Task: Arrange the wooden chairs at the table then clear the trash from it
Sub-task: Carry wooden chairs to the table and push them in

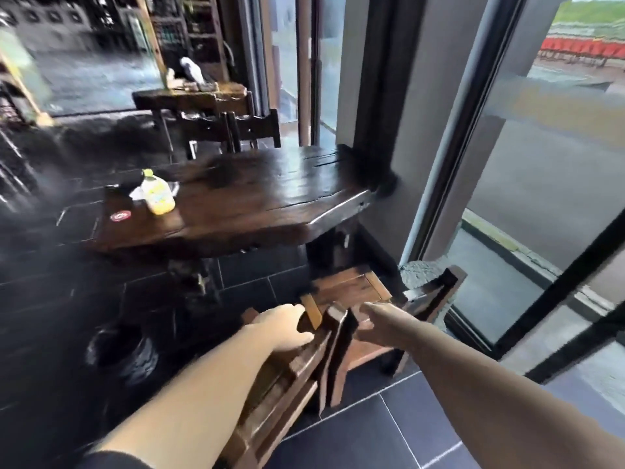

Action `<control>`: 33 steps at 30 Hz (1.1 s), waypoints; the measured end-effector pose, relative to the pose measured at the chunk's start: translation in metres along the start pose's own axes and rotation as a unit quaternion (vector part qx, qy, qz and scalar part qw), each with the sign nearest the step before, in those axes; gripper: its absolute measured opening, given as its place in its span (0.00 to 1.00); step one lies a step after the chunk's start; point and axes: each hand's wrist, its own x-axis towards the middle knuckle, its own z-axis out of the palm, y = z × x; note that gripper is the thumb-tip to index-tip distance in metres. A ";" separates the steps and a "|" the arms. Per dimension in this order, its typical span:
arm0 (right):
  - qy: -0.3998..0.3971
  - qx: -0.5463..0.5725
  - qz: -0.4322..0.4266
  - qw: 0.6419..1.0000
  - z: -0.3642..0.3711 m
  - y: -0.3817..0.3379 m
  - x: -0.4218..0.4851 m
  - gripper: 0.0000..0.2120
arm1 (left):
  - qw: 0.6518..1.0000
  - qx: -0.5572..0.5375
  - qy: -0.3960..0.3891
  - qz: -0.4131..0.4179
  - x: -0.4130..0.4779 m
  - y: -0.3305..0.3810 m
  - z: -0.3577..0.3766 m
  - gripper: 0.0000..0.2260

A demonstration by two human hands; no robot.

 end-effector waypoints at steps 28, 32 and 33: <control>-0.140 -0.179 -0.320 0.920 -0.005 -0.083 0.122 0.33 | 0.927 -0.133 0.061 -0.346 -0.078 -0.020 0.052 0.29; -0.165 -0.192 -0.334 0.908 0.015 -0.080 0.130 0.33 | 0.915 -0.158 0.064 -0.365 -0.076 -0.016 0.071 0.29; -0.170 -0.194 -0.334 0.907 0.020 -0.079 0.131 0.33 | 0.912 -0.167 0.063 -0.368 -0.074 -0.015 0.078 0.29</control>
